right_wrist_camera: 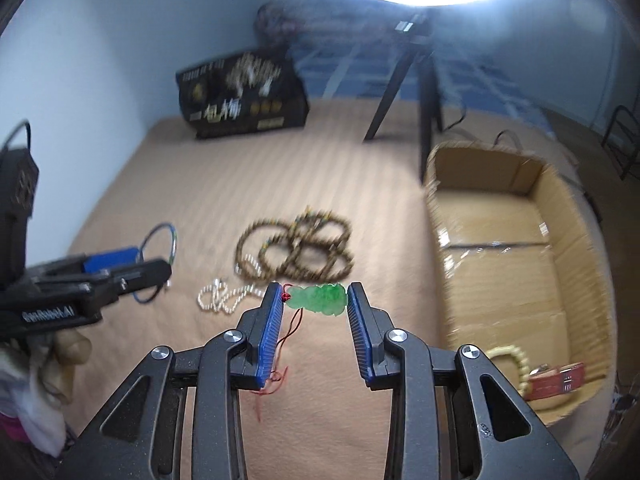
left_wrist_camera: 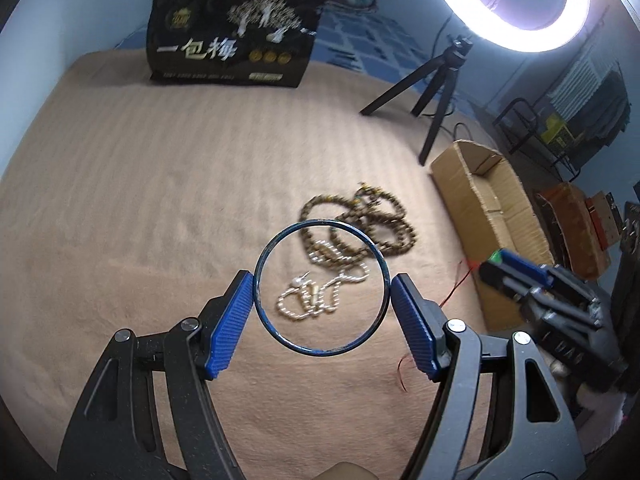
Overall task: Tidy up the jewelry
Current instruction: 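Carry the bangle and jade pendant into the box and open both tools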
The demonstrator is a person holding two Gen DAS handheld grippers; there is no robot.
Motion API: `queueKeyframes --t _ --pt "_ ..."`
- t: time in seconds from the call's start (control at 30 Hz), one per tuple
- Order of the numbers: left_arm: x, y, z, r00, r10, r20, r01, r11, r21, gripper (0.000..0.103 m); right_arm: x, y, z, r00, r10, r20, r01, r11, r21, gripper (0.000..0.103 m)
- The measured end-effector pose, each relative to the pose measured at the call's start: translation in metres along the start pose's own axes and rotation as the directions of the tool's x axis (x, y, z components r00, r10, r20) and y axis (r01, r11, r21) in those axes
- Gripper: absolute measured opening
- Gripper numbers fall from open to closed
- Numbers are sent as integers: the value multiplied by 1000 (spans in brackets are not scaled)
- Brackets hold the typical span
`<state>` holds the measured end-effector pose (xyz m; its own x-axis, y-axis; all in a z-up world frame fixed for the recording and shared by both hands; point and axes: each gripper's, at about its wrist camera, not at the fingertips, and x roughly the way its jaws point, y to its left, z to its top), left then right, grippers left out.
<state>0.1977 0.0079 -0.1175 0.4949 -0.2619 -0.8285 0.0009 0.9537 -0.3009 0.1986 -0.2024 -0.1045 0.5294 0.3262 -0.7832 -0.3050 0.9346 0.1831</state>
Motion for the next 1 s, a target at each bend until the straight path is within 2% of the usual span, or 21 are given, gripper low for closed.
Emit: queueKeyframes --t 0.23,0.37,0.5,0.7,1.0 --pt "-6 -23 6 999 -41 25 41 999 17 72 -41 -36 11 989 -41 144 25 993 113 31" --pt "-8 -41 8 997 -61 39 59 997 48 72 -67 -68 17 972 -89 220 44 979 200 31" --pt "-9 -59 8 996 -78 50 73 993 89 72 -86 -90 19 949 -173 264 111 966 233 31" --pt "-6 -87 12 992 -111 55 103 987 127 72 -88 -124 13 943 -231 239 159 945 286 31" --pt "16 -149 21 988 -143 53 126 962 243 72 -83 -153 4 941 -283 186 222 931 291 31"
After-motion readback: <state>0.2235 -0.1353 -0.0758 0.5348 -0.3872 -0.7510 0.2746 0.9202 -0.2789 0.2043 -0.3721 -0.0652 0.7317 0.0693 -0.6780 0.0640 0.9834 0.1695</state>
